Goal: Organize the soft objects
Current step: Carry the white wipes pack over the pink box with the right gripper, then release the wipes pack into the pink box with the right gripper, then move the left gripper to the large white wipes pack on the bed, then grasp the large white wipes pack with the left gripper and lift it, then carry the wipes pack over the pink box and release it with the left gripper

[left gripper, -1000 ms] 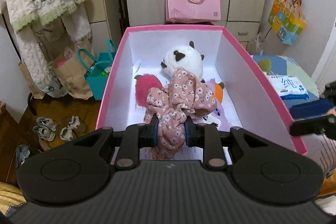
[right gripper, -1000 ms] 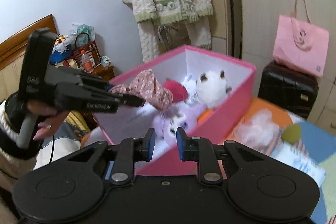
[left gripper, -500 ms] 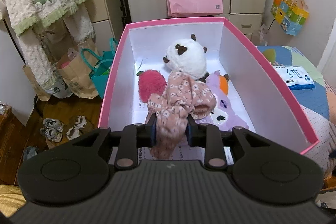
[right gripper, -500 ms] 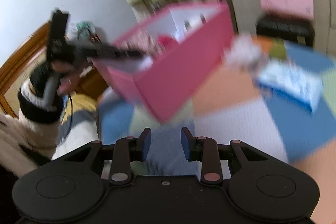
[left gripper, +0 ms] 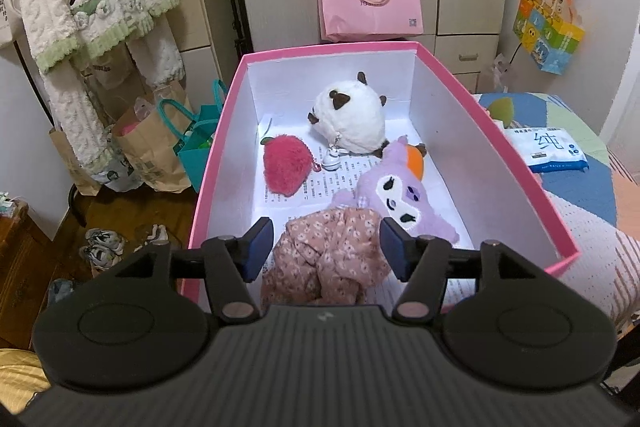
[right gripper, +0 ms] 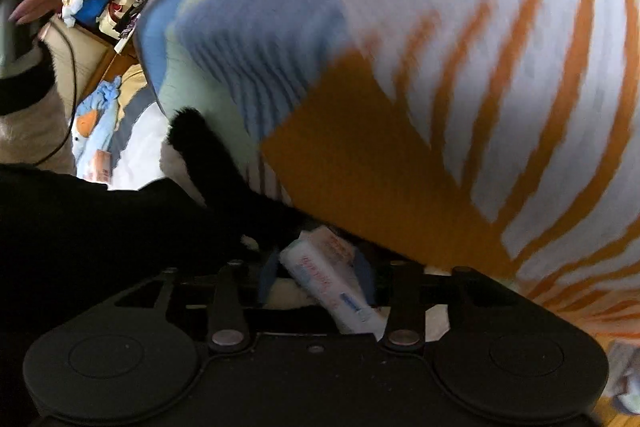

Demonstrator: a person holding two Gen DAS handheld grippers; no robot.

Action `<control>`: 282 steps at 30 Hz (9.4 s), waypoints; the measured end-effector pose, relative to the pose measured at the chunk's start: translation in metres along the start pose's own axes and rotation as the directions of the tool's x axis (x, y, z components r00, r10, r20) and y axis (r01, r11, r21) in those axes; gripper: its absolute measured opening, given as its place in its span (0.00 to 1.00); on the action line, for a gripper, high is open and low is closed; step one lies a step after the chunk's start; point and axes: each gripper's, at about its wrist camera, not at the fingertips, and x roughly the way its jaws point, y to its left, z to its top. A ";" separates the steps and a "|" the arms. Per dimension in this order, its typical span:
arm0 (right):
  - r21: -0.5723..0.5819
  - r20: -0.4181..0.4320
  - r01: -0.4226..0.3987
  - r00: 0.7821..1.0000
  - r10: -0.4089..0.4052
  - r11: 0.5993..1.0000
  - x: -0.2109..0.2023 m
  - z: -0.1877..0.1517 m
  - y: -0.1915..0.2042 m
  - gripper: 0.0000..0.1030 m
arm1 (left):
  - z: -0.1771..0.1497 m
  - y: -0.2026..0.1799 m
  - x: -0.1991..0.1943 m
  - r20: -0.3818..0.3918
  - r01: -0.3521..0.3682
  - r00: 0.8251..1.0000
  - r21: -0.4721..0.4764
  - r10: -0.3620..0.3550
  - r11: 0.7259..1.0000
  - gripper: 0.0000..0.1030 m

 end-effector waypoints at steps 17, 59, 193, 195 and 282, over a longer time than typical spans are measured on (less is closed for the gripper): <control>0.022 0.029 0.095 0.995 -0.096 0.995 0.016 -0.024 0.006 0.55 | -0.017 0.000 -0.034 0.046 0.008 0.999 -0.024 -0.007 1.000 0.61; -0.389 0.399 0.148 0.917 0.022 0.909 -0.119 0.213 0.182 0.44 | 0.027 0.019 -0.032 -0.014 0.067 0.998 0.016 -0.066 0.998 0.61; 0.048 0.689 0.596 0.562 -0.459 0.802 -0.102 0.102 -0.040 0.63 | 0.025 -0.225 0.135 -0.026 0.372 0.927 -0.053 -0.373 0.927 0.75; 0.062 0.692 0.592 0.555 -0.462 0.804 -0.103 0.097 -0.037 0.63 | 0.022 -0.227 0.128 -0.025 0.373 0.927 -0.044 -0.374 0.927 0.75; -0.349 0.676 0.458 0.727 -0.119 0.818 -0.073 0.180 0.174 0.75 | 0.023 0.014 0.005 0.078 0.248 0.969 -0.274 -0.235 0.929 0.77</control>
